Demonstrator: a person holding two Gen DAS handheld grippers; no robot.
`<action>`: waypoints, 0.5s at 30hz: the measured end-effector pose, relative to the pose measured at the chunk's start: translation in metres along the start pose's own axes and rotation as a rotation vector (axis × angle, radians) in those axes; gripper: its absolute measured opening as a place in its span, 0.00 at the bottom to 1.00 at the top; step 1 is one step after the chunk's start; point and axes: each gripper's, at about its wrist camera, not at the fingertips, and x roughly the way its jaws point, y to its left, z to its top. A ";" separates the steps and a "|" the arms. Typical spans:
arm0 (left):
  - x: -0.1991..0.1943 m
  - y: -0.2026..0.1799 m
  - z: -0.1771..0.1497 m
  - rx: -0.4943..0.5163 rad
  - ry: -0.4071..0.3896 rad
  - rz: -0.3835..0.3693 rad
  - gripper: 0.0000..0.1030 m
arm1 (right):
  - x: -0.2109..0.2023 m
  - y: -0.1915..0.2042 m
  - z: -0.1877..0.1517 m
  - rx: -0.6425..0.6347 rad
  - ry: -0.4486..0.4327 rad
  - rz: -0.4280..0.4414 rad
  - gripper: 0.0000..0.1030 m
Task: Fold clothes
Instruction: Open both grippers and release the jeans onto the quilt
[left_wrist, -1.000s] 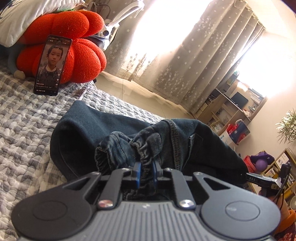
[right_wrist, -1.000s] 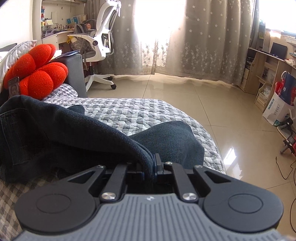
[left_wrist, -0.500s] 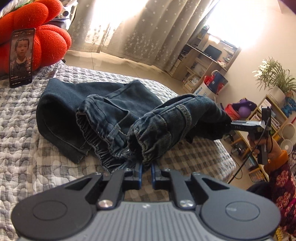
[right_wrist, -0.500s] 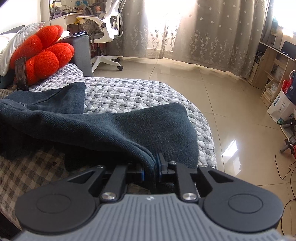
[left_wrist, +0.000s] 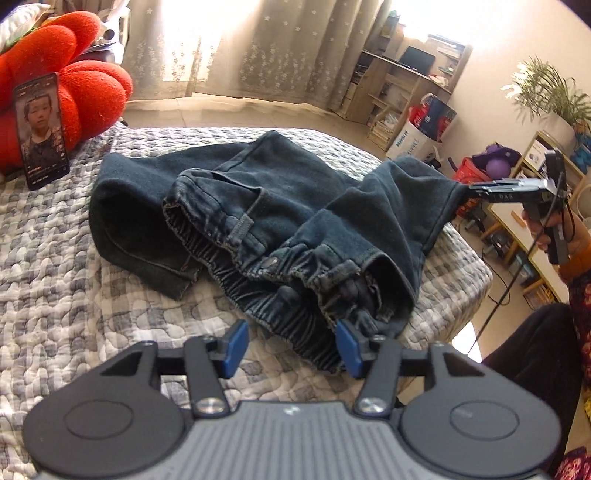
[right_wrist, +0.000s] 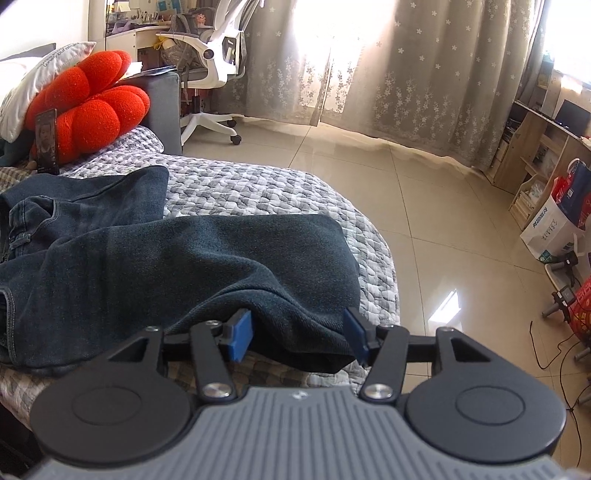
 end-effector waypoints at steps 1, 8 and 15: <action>0.000 0.003 0.002 -0.024 -0.013 0.019 0.69 | 0.000 0.000 0.001 -0.010 0.004 -0.009 0.59; 0.011 0.020 0.014 -0.151 -0.076 0.133 0.79 | -0.007 -0.003 0.005 -0.022 -0.035 -0.019 0.72; 0.024 0.028 0.031 -0.232 -0.204 0.120 0.79 | -0.007 0.007 0.018 0.009 -0.119 0.097 0.73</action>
